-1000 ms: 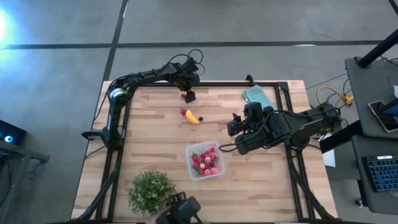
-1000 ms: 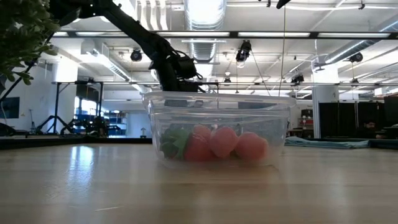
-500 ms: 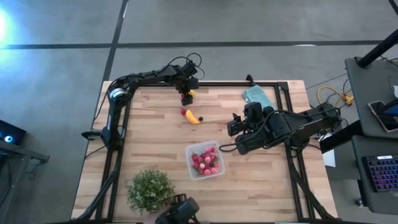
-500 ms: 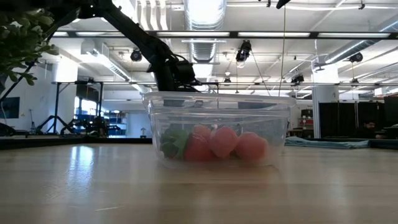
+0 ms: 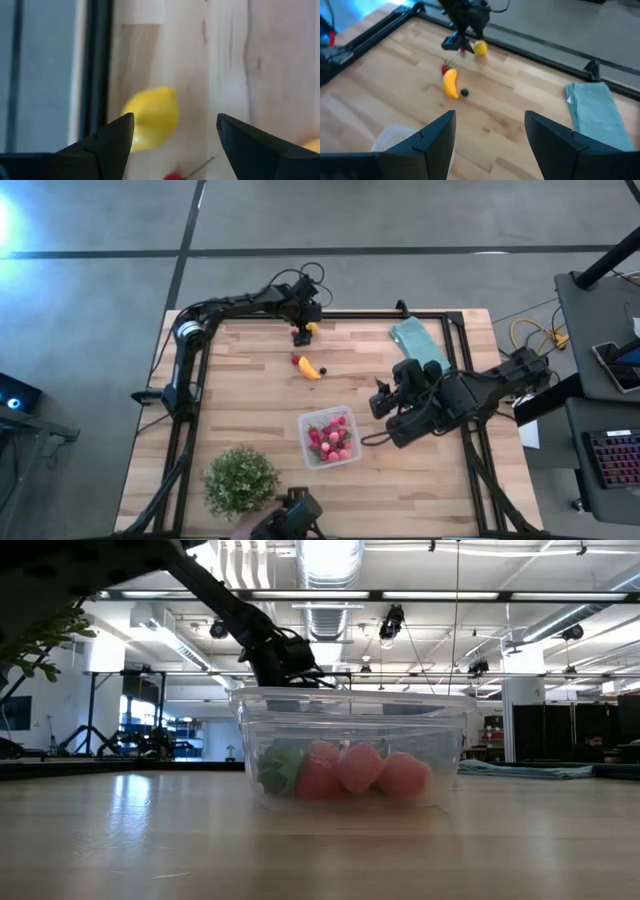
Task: Pick and placing Produce into tupperware
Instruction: Put the lemon into the transparent bin
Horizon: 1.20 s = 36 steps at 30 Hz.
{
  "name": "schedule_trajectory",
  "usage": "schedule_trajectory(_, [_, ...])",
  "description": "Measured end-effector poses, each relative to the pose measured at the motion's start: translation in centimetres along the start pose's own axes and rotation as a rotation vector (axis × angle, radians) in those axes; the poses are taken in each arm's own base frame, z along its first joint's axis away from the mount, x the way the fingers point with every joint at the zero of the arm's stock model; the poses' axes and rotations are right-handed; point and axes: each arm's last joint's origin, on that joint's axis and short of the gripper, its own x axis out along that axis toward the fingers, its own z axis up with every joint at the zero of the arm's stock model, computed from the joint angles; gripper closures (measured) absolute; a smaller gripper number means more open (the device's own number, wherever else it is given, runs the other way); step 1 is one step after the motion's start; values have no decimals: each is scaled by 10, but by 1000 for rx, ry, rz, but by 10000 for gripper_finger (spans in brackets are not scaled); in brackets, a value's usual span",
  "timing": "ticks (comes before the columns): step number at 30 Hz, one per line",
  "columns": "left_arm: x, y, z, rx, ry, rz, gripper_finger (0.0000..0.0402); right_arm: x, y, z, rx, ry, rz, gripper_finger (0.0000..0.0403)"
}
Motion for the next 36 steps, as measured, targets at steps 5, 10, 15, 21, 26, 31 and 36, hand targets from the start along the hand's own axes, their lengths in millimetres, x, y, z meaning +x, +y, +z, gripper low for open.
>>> schedule_trajectory(5, [10, 0, -2, 1, 13, -16, 133, -2, 0, -4, 31, 33, 8, 175])
schedule_trajectory(10, [19, -2, -6, 1, 39, -29, 133, -2, 0, -4, 35, 34, 8, 175])
schedule_trajectory(15, [21, -1, -8, -6, 51, -30, 133, -2, 0, -4, 35, 34, 7, 175])
schedule_trajectory(21, [21, -1, -8, -5, 57, -17, 133, -2, 0, -4, 35, 34, 6, 175])
schedule_trajectory(26, [21, -1, -9, -7, 67, -5, 133, -2, 0, -4, 34, 34, 6, 175])
schedule_trajectory(31, [21, -1, -8, -7, 65, -4, 158, -2, 0, -4, 53, 33, 6, 175])
schedule_trajectory(36, [21, 0, -8, -12, 59, 0, 199, -2, 0, -4, 61, 33, 6, 175])
